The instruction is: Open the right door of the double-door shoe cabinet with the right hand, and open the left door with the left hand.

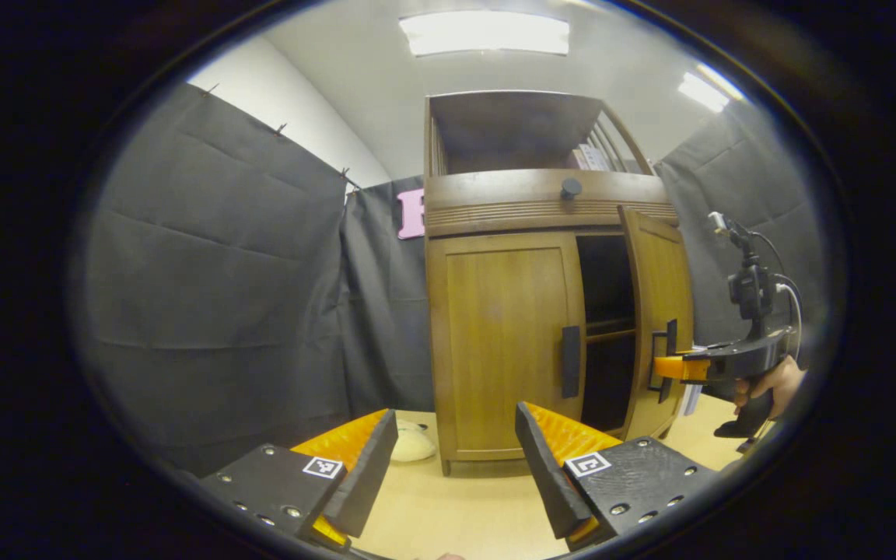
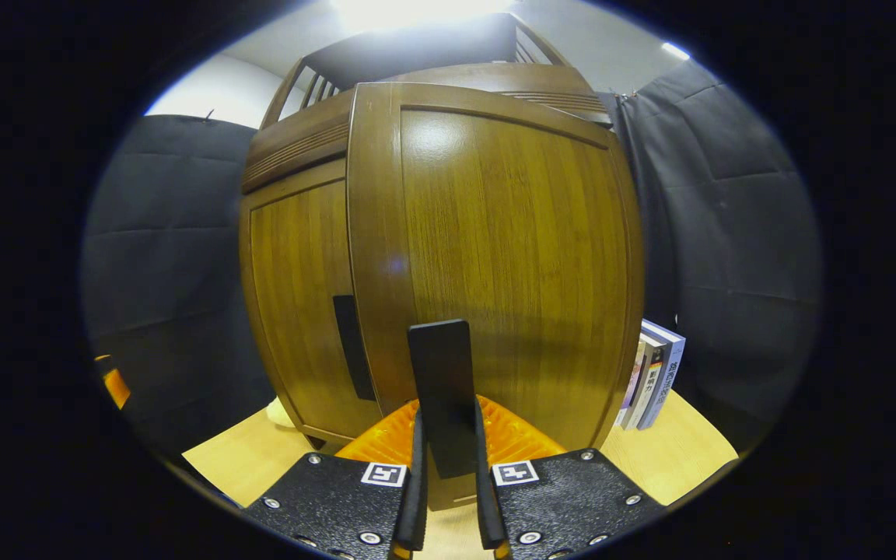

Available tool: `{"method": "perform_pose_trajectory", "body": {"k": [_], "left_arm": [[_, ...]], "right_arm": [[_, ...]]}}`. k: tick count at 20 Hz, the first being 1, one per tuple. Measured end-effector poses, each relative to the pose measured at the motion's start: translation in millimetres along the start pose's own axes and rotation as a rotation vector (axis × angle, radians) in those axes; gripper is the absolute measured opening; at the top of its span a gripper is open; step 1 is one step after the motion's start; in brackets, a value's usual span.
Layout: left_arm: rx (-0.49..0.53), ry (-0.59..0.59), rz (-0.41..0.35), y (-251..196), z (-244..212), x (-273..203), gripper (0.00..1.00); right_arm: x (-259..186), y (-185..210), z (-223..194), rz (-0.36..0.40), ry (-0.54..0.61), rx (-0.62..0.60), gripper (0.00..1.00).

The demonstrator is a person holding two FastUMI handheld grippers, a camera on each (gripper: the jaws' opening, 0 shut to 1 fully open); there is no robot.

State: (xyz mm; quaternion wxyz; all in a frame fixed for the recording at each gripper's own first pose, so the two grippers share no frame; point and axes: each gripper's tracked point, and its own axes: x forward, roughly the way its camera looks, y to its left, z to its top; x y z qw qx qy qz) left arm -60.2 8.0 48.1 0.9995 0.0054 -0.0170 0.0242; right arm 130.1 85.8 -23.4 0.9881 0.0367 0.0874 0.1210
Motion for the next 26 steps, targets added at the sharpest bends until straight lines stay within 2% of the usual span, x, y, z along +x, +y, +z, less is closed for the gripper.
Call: {"method": "perform_pose_trajectory", "body": {"k": [5,13,15,16,18,19,20,26], "left_arm": [[-0.006,-0.001,-0.057,-12,-1,6,0.87],[-0.014,-0.008,-0.134,-27,-4,62,0.87],[-0.014,-0.008,-0.152,-29,-3,72,0.84],[-0.015,-0.008,-0.161,-29,-4,76,0.87],[-0.016,-0.008,-0.182,-29,-5,86,0.87],[-0.017,-0.008,-0.193,-29,-5,91,0.81],[-0.017,-0.008,-0.203,-27,-6,95,0.87],[-0.019,-0.007,-0.268,-26,-4,117,0.88]], "right_arm": [[-22,-8,1,-0.003,0.004,0.023,0.25],[-58,-32,-1,-0.037,0.003,0.039,0.26],[-66,-39,-2,-0.049,0.004,0.052,0.26],[-70,-44,-3,-0.056,0.006,0.059,0.26],[-80,-52,-3,-0.069,0.007,0.070,0.24],[-83,-57,-3,-0.074,0.007,0.077,0.23],[-88,-61,-2,-0.079,0.008,0.081,0.22],[-107,-86,-2,-0.120,0.004,0.088,0.19]]}}
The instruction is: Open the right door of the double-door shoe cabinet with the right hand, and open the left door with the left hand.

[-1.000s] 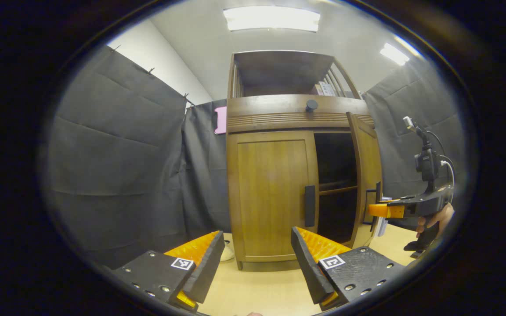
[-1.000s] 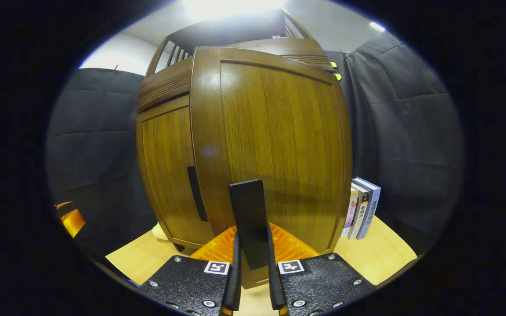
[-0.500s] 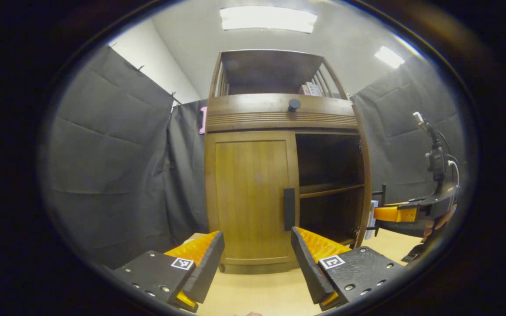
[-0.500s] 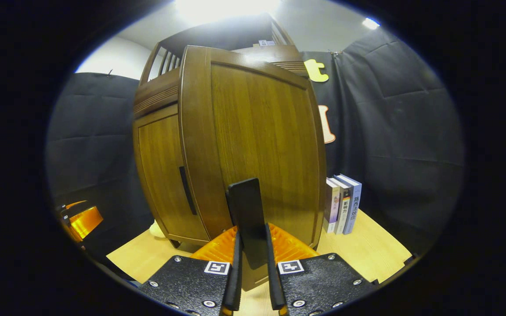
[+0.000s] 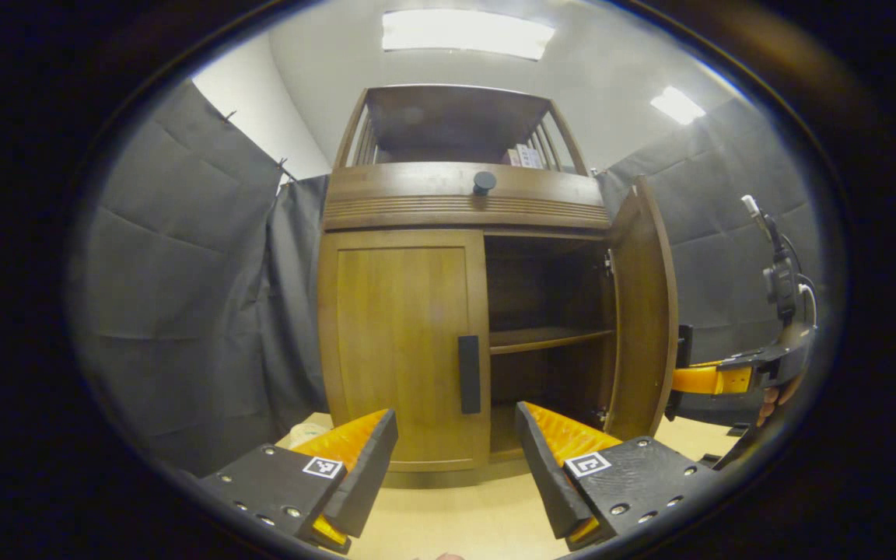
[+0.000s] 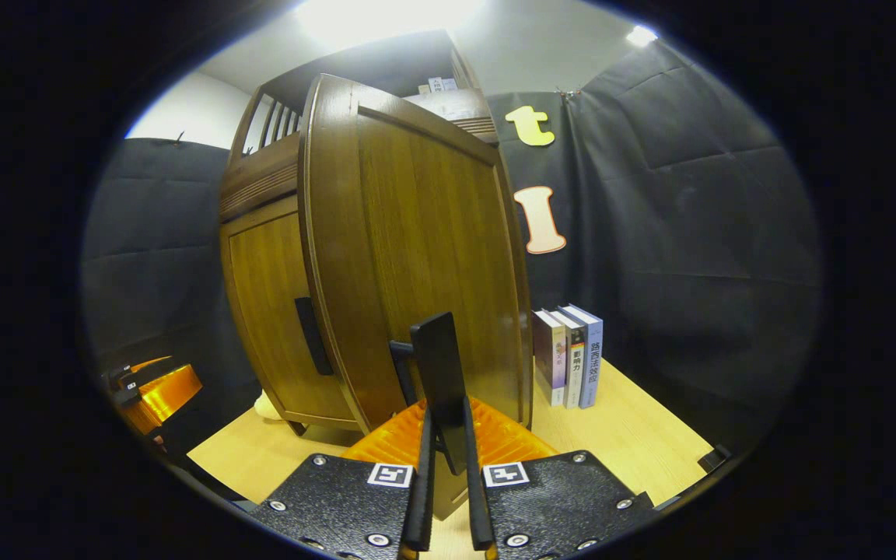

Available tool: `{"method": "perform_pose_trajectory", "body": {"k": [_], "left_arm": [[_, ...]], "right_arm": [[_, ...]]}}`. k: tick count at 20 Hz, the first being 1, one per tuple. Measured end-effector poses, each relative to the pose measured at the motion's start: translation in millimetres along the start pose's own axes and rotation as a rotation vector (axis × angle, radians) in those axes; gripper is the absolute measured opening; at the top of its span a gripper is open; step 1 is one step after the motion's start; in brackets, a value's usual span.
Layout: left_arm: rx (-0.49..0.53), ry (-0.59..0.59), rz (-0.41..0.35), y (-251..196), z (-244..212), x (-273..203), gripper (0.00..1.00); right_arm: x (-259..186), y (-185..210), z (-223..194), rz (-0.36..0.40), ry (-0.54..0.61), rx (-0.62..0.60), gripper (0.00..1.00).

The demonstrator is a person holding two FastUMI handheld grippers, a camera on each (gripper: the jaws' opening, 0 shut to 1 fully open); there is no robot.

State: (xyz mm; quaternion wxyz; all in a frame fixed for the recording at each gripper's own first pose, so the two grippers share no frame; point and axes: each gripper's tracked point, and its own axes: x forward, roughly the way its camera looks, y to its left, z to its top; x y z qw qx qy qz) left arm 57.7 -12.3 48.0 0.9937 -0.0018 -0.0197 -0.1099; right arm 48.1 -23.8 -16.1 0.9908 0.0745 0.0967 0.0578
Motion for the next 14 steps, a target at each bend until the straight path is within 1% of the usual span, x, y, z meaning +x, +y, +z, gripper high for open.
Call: {"method": "perform_pose_trajectory", "body": {"k": [3,5,7,8,11,13,14], "left_arm": [[0.002,-0.004,-0.027,1,2,10,0.87],[0.006,-0.006,-0.037,7,1,16,0.87],[0.003,-0.003,-0.046,6,1,18,0.87],[0.003,0.001,-0.052,7,0,19,0.87],[0.011,0.002,-0.065,4,1,26,0.88],[0.019,-0.002,-0.074,2,1,31,0.88],[0.022,-0.003,-0.078,-1,2,34,0.88]], "right_arm": [[-5,-22,1,-0.045,-0.005,0.005,0.19],[-9,-41,5,-0.095,-0.013,0.002,0.16],[-10,-58,6,-0.128,-0.014,0.015,0.15],[-12,-66,7,-0.139,-0.015,0.024,0.14],[-14,-79,8,-0.153,-0.015,0.041,0.09],[-16,-85,9,-0.151,-0.014,0.036,0.09],[-18,-90,10,-0.157,-0.013,0.028,0.00]]}}
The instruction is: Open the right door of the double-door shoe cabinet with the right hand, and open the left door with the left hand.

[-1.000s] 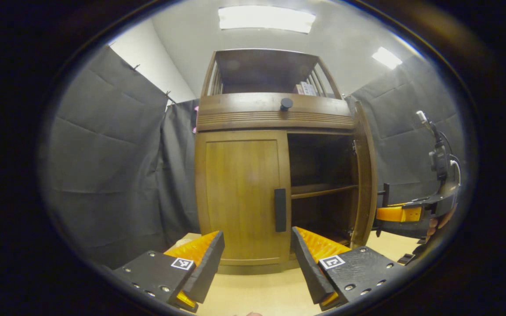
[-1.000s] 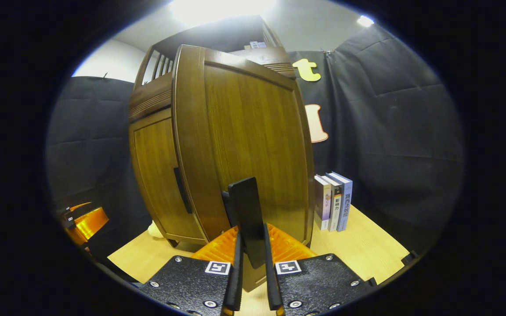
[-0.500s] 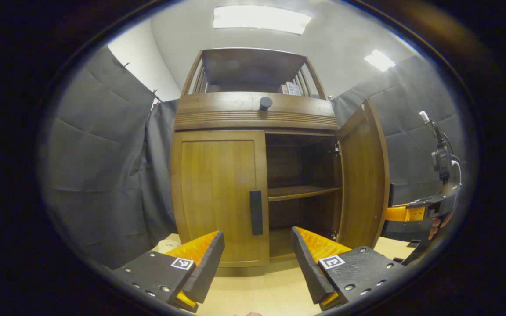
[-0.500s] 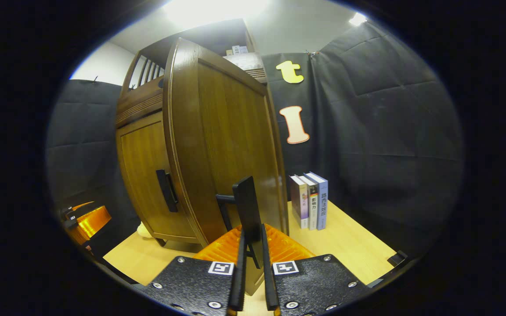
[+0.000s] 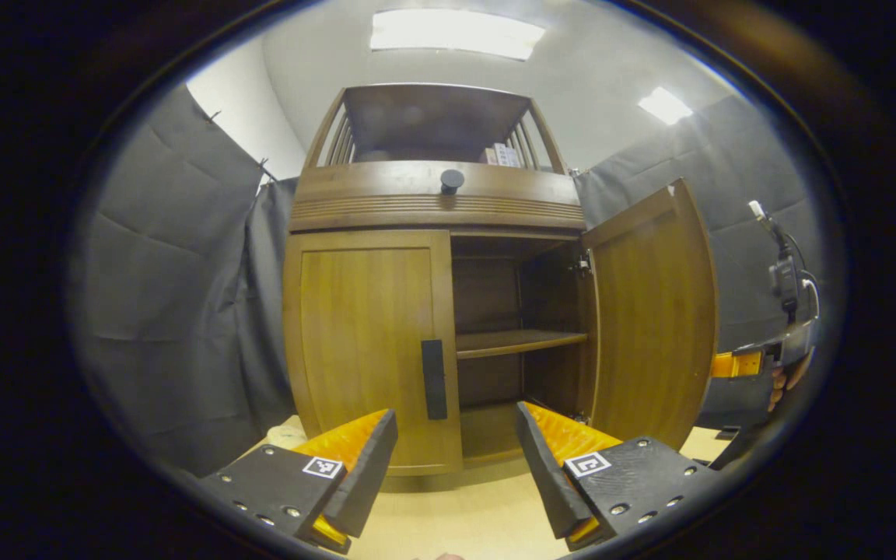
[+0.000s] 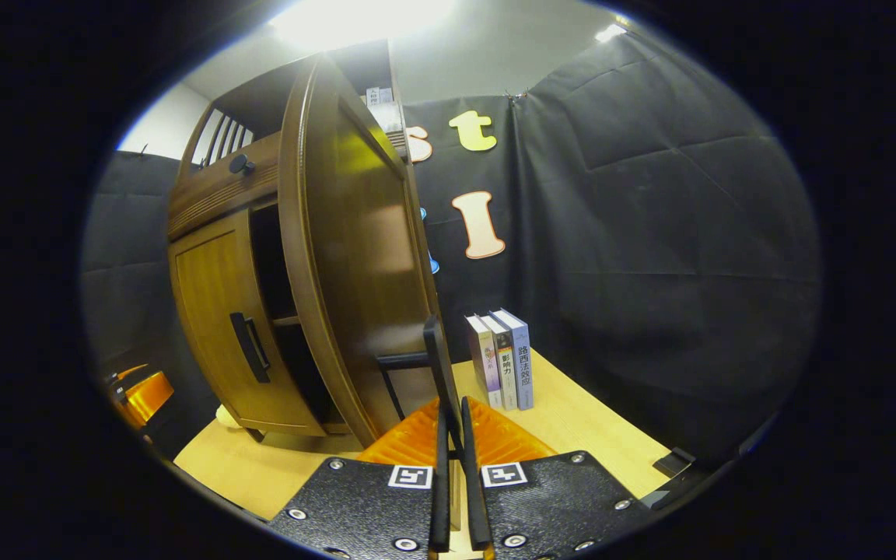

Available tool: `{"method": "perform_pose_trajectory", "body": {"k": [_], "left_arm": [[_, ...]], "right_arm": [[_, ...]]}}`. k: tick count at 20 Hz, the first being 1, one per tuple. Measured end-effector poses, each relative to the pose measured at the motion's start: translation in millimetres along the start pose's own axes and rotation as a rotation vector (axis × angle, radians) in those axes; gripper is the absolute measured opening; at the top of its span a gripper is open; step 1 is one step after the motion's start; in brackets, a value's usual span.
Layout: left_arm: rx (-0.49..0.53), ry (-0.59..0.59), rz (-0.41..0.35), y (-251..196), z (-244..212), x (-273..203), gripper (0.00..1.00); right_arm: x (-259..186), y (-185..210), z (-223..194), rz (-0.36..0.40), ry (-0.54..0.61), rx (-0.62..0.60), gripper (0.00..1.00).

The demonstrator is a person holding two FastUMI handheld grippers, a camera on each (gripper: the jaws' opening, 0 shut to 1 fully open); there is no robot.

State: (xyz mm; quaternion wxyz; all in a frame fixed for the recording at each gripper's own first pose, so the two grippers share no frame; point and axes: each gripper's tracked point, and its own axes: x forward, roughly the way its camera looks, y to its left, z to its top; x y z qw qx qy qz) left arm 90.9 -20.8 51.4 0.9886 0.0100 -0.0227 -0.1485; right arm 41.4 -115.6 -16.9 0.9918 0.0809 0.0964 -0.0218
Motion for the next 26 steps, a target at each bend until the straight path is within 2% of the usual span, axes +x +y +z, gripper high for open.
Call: {"method": "perform_pose_trajectory", "body": {"k": [1,5,6,8,10,11,12,13,16,24,26], "left_arm": [[0.003,-0.001,-0.006,-1,0,5,0.88],[0.005,-0.010,-0.020,-1,-2,9,0.88],[0.003,-0.010,-0.023,-2,-2,10,0.88],[-0.003,-0.009,-0.028,-3,-4,11,0.88],[-0.008,-0.005,-0.029,-3,-7,14,0.88],[-0.009,-0.003,-0.028,-1,-8,14,0.88],[-0.012,-0.001,-0.029,-1,-9,16,0.87],[-0.014,0.001,-0.027,0,-11,17,0.94],[-0.009,0.006,-0.006,4,-13,21,0.94],[0.030,0.013,0.070,19,-22,29,0.93],[0.025,0.018,0.077,19,-25,30,0.82]], "right_arm": [[-2,-4,1,-0.005,-0.003,-0.007,0.11],[-17,-36,11,-0.083,-0.040,-0.035,0.20],[-21,-44,13,-0.105,-0.047,-0.038,0.26],[-27,-64,17,-0.150,-0.057,-0.029,0.26],[-32,-67,22,-0.136,-0.061,0.013,0.31],[-36,-68,22,-0.135,-0.061,0.020,0.37],[-41,-70,24,-0.137,-0.066,0.014,0.37],[-50,-71,25,-0.140,-0.074,0.005,0.48],[-73,-71,35,-0.162,-0.109,-0.037,0.94],[-106,-63,35,-0.185,-0.129,-0.056,0.95],[-106,-63,30,-0.182,-0.117,-0.059,0.95]]}}
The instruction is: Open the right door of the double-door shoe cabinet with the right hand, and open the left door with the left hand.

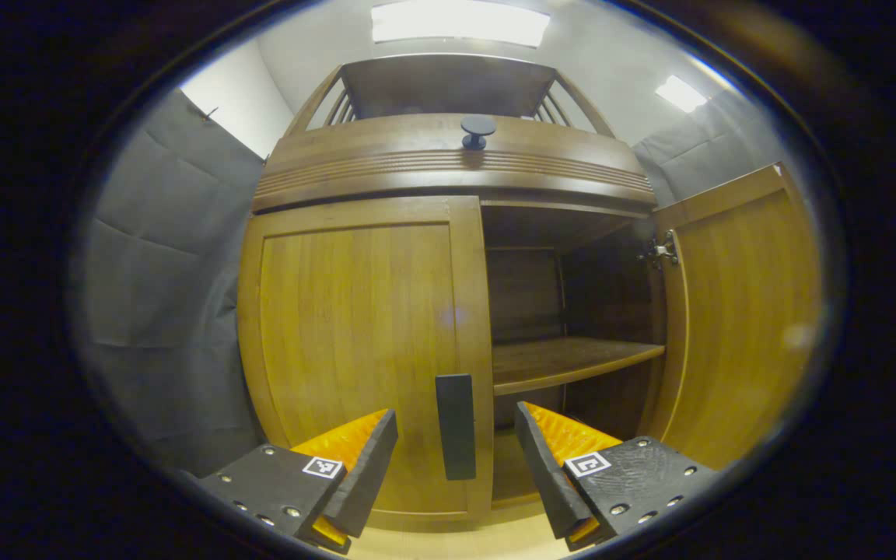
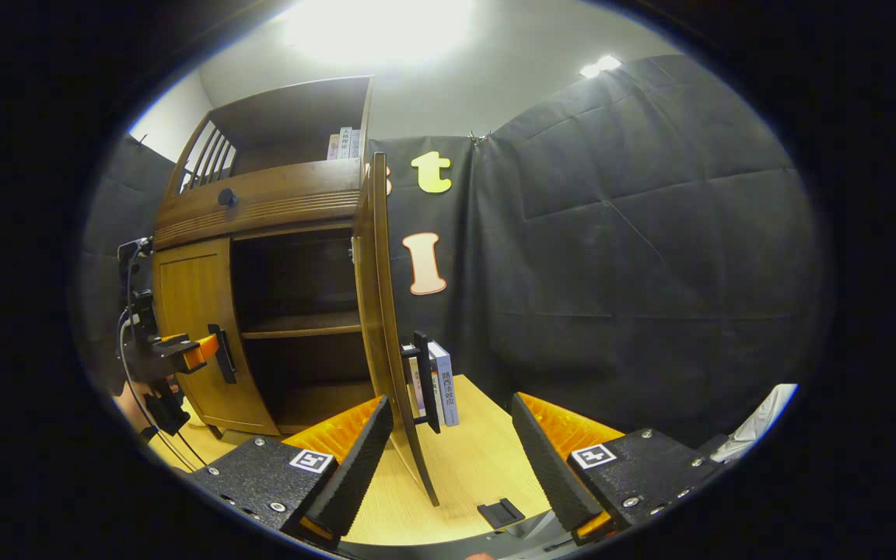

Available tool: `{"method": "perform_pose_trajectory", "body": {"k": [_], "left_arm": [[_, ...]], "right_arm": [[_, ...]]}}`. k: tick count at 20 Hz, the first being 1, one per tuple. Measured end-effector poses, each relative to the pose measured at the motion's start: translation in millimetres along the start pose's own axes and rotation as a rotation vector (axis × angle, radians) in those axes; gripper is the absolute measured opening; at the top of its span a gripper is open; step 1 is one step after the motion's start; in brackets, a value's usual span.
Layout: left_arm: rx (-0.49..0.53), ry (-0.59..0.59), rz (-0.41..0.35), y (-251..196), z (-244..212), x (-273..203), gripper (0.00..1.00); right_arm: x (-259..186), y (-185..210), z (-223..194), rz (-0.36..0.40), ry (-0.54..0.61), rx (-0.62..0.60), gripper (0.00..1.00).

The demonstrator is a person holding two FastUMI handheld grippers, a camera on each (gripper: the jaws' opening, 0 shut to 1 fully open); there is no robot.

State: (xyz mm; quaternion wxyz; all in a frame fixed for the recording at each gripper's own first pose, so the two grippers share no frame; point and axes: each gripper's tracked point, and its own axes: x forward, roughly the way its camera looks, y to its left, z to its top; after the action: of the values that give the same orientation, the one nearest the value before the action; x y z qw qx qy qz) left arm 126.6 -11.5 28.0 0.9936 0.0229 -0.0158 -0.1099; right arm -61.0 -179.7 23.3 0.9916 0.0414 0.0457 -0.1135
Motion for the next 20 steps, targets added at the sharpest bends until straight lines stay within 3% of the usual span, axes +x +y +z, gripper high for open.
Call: {"method": "perform_pose_trajectory", "body": {"k": [1,2,7,8,10,11,12,14,16,17,19,20], "left_arm": [[-0.006,0.005,0.000,-1,-1,1,0.82],[-0.011,0.013,0.000,-1,-3,0,0.94],[-0.029,0.060,-0.022,-5,-9,1,0.94],[-0.029,0.074,-0.024,-5,-12,1,0.81],[-0.029,0.087,-0.021,-5,-15,2,0.94],[-0.028,0.093,-0.020,-4,-19,0,0.88],[-0.025,0.100,-0.014,-5,-21,3,0.92],[-0.013,0.120,-0.008,-8,-24,1,0.75],[0.001,0.138,-0.016,-11,-32,5,0.75],[0.001,0.147,-0.013,-10,-38,5,0.81],[-0.004,0.176,0.000,-10,-48,7,0.65],[-0.030,0.181,-0.032,-19,-51,12,0.57]], "right_arm": [[0,1,-2,0.001,0.010,-0.003,0.95],[-1,1,-5,0.001,0.017,-0.002,0.95],[1,1,-7,0.005,0.027,-0.005,0.95],[1,2,-6,0.006,0.023,-0.010,0.95],[3,5,-10,0.020,0.027,-0.015,0.95],[5,6,-13,0.029,0.032,-0.016,0.95],[7,7,-15,0.039,0.039,-0.017,0.95],[10,11,-17,0.058,0.047,-0.016,0.95],[12,16,-17,0.084,0.040,-0.020,0.95],[14,17,-17,0.097,0.038,-0.026,0.95],[15,19,-19,0.117,0.036,-0.038,0.95],[17,19,-19,0.125,0.036,-0.041,0.95]]}}
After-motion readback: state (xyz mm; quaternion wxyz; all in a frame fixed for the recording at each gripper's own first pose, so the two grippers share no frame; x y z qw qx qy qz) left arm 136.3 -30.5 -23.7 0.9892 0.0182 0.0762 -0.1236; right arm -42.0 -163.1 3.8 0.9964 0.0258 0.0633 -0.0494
